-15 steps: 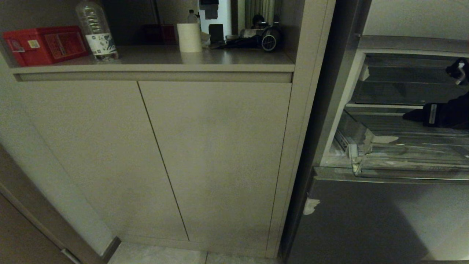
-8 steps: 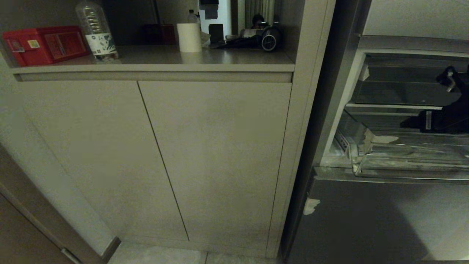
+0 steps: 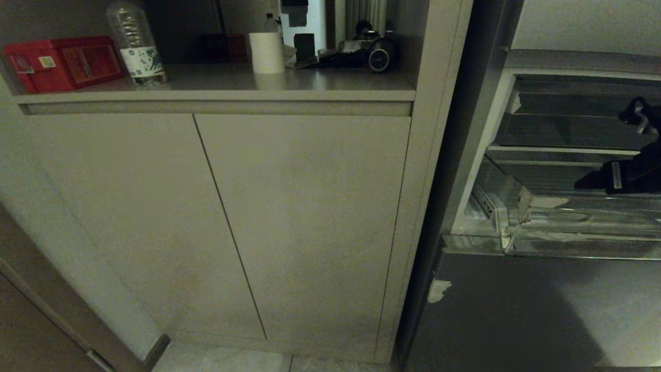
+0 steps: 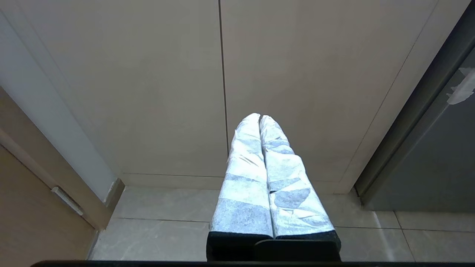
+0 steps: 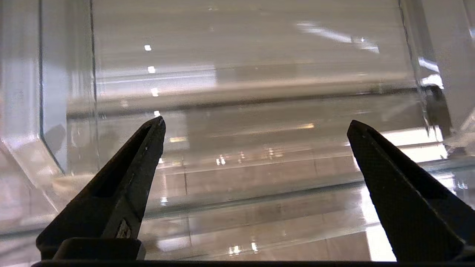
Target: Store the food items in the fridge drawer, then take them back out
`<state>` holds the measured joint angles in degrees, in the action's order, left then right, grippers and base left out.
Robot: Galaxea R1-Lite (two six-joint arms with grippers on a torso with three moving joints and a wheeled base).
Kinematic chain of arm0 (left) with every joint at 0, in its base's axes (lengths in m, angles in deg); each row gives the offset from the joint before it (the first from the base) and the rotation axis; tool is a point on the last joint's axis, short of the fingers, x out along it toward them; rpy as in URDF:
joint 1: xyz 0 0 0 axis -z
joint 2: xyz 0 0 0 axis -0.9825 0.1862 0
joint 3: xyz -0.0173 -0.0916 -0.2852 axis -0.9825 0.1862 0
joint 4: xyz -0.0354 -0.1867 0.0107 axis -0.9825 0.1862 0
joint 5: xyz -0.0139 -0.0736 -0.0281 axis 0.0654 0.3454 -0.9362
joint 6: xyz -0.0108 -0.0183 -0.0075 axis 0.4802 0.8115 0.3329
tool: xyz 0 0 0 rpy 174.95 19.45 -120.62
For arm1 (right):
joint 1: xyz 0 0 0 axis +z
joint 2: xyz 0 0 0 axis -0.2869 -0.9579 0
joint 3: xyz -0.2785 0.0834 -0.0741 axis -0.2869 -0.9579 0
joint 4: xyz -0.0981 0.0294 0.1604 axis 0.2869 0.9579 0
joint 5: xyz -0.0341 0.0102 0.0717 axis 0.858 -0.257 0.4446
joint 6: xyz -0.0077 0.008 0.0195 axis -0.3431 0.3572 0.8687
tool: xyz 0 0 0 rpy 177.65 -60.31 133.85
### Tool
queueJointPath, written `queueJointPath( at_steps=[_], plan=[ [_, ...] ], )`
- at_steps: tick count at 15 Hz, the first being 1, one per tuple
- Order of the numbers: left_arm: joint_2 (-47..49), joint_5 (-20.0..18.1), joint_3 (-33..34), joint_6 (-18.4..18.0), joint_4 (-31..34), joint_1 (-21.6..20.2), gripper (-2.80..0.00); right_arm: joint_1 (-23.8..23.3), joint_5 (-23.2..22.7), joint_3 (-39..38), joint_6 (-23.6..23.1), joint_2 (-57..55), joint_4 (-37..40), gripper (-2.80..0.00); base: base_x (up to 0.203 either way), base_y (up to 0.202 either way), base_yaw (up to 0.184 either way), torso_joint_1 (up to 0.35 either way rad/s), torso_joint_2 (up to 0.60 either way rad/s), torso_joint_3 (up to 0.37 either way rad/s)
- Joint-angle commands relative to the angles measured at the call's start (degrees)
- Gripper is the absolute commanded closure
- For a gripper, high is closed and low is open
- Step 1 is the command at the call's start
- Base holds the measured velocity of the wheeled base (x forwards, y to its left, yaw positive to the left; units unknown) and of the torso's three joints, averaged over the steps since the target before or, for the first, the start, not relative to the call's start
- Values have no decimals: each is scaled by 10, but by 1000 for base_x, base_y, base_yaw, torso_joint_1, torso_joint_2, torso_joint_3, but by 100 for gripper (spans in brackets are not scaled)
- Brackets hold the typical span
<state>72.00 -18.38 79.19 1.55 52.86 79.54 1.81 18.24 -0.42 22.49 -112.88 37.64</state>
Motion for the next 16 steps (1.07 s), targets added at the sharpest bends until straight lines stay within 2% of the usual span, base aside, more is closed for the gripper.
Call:
queueJointPath(
  at_steps=[1,4,10,13,16],
  plan=[
    [1,0,0,0,0,0,0,-3,1,2,-5,26,41,-280,0,0,0,0,0,0],
    [1,0,0,0,0,0,0,-7,1,-4,-6,50,80,-280,0,0,0,0,0,0],
    [1,0,-1,0,0,0,0,-30,1,-38,-6,82,88,-280,0,0,0,0,0,0],
    [1,0,0,0,0,0,0,-35,1,-47,-7,104,131,-280,0,0,0,0,0,0],
    [1,0,0,0,0,0,0,-36,0,-63,-11,127,137,-280,0,0,0,0,0,0]
  ],
)
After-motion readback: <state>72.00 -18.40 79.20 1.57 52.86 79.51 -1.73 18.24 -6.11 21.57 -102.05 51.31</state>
